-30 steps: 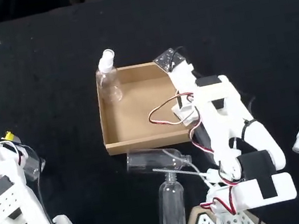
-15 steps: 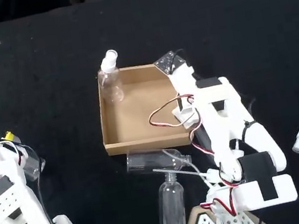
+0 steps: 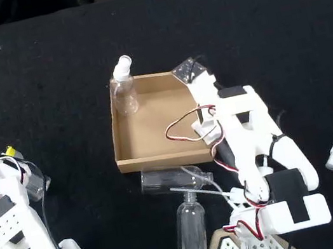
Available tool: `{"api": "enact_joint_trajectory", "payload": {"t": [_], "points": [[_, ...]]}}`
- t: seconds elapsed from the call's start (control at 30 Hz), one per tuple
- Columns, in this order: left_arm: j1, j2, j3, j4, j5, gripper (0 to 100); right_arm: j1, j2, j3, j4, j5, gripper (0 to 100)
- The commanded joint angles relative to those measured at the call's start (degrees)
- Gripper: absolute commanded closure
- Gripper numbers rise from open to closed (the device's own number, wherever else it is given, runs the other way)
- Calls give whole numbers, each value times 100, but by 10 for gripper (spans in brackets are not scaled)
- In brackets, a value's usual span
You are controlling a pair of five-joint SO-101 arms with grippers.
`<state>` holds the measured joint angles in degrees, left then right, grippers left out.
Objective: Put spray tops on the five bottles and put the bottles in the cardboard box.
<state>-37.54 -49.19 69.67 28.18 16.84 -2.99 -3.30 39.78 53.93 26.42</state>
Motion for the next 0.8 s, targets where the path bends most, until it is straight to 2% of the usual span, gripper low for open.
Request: {"api": "enact_joint_trajectory", "payload": {"t": [0.0, 0.17, 0.33, 0.47, 0.53, 0.67, 0.77], "points": [[-31, -141, -277, -123, 53, 971, 79, -347, -444, 352, 0, 761], [-31, -132, -277, -123, 53, 971, 79, -347, -989, 686, -211, 769], [-31, -123, -277, -123, 53, 971, 26, -347, -1991, 1705, -554, 770], [-31, -123, -277, -123, 53, 971, 158, -347, -2879, 2664, -431, 772], [-31, -123, -277, -123, 53, 971, 404, -347, -3354, 3174, 158, 772], [-22, -141, -277, -123, 53, 971, 1257, -295, -4171, 4070, 1829, 772], [-22, -149, -277, -123, 53, 971, 2040, -286, -4338, 4202, 3007, 772]]}}
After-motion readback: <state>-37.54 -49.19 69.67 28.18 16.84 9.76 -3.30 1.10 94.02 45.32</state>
